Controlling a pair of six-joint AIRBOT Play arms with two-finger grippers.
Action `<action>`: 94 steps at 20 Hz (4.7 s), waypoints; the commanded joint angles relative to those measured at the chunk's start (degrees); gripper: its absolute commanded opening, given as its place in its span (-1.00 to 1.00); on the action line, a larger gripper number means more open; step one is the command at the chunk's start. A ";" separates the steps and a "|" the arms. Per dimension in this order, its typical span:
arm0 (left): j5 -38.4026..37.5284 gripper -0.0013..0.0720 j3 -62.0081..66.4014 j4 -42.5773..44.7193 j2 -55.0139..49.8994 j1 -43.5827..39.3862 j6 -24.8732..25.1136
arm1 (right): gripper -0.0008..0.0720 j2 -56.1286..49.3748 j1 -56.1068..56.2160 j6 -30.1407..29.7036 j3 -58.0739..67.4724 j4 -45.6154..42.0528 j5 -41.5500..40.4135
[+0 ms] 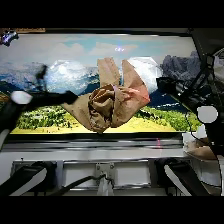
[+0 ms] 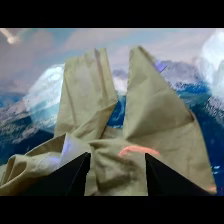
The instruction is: Fold the clothes and pants, and hang the long-sleeved shirts on hangers.
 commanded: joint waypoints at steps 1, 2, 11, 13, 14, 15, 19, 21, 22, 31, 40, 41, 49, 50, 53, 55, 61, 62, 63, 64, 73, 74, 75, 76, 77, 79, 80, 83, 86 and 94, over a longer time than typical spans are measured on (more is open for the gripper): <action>4.90 0.77 -0.74 -0.96 -8.44 -9.57 2.03 | 0.17 0.00 0.04 -0.02 -0.02 3.39 4.83; 6.49 0.77 -0.74 -0.33 -9.55 -10.95 1.95 | 0.17 0.00 0.04 -0.02 -0.02 3.56 5.97; 15.21 -0.08 -0.39 2.43 -13.92 -10.08 0.17 | 0.16 0.04 0.07 -0.26 -0.02 6.71 12.15; 14.95 -0.68 -0.09 1.92 -14.19 -8.90 0.15 | 0.16 0.02 0.76 -0.26 -0.02 7.76 12.20; 13.97 -0.93 0.31 1.38 -14.05 -8.61 0.17 | 0.16 -0.02 1.73 -0.26 -0.02 7.67 12.20; 12.22 -0.93 1.09 0.72 -13.81 -8.57 0.15 | 0.16 -0.17 3.13 -0.09 -0.02 7.69 12.37; 3.52 -0.94 5.97 0.31 -6.43 -8.52 1.42 | 0.17 -7.15 10.54 9.49 -0.02 5.03 11.63; 2.03 -0.94 6.16 0.96 0.59 -8.55 2.03 | 0.17 -13.79 13.75 13.14 0.33 4.66 7.91; 1.20 -0.94 6.10 1.42 4.02 -8.55 2.01 | 0.17 -17.16 15.13 14.10 1.25 4.66 5.27; -1.97 -0.94 6.08 1.55 12.76 -9.35 0.13 | 0.16 -35.12 18.01 21.53 15.41 -7.91 8.52; -1.51 -0.94 6.08 1.53 12.31 -9.35 0.11 | 0.11 -31.65 18.29 24.09 13.70 -18.43 14.29; -1.53 -0.94 6.08 1.49 12.31 -9.35 0.11 | 0.11 -32.59 18.69 24.06 13.51 -17.38 13.90; -1.55 -0.94 6.08 0.28 12.44 -9.35 0.13 | -0.88 -39.89 21.81 25.51 13.51 -13.84 5.07; -1.53 -0.94 6.10 0.28 12.59 -9.33 0.13 | -0.88 -39.12 21.75 25.40 13.57 -15.74 5.05; 1.16 -0.94 6.25 0.28 14.40 -9.33 0.15 | -0.88 -31.78 21.77 19.52 17.40 -20.22 4.98; 7.08 -0.94 8.04 0.22 16.92 -9.33 0.15 | -0.88 -23.19 21.97 12.00 24.02 -20.68 3.85; 23.39 -0.94 22.82 -14.23 23.67 -9.92 0.55 | -0.88 -7.19 25.79 -0.66 50.69 -17.03 2.67; 23.43 -0.94 25.86 -14.38 23.74 -11.19 1.22 | -0.88 -7.04 27.58 -3.54 55.19 -15.58 4.48; 23.85 -0.94 27.82 -14.36 23.69 -12.68 1.81 | -0.88 -7.10 29.38 -5.20 58.60 -15.04 5.77; 25.42 -0.94 28.68 -14.36 23.52 -14.10 2.82 | -0.88 -7.30 30.86 -5.31 61.11 -15.34 6.75; 10.75 -0.94 28.50 30.67 19.30 -11.89 -8.63 | -0.88 -25.31 28.81 -4.63 63.91 -23.78 29.64; 5.03 -0.94 28.44 39.63 18.47 -10.71 -14.32 | -0.88 -28.35 28.30 -4.52 63.91 -23.76 31.71; 0.28 -0.94 28.20 47.15 17.57 -9.68 -19.76 | -0.88 -31.47 28.20 -4.52 63.91 -23.71 33.40; -3.34 -0.94 27.61 52.68 16.61 -8.59 -24.83 | -0.88 -34.21 28.24 -4.50 63.91 -23.39 34.10; -6.08 -0.94 26.82 54.77 15.45 -7.52 -28.81 | -0.88 -37.11 28.89 -4.48 63.91 -22.25 34.07; -6.67 -0.94 24.59 54.93 12.79 -6.67 -31.47 | -0.88 -42.84 31.54 -4.55 63.91 -21.59 33.88; -6.40 -0.93 23.54 55.67 10.97 -6.56 -32.20 | -0.88 -45.48 33.14 -4.76 63.91 -20.52 33.79; -8.26 -0.89 21.24 58.90 5.66 -4.28 -36.52 | -0.88 -51.52 37.68 -4.11 63.91 -19.67 30.71; -10.60 0.23 21.27 50.16 3.52 -0.92 -36.52 | -0.88 -54.01 38.95 -3.69 63.91 -19.67 27.21; -3.37 0.22 21.81 27.69 10.27 36.00 -27.69 | -0.88 -53.75 37.90 -6.54 63.91 -19.41 29.59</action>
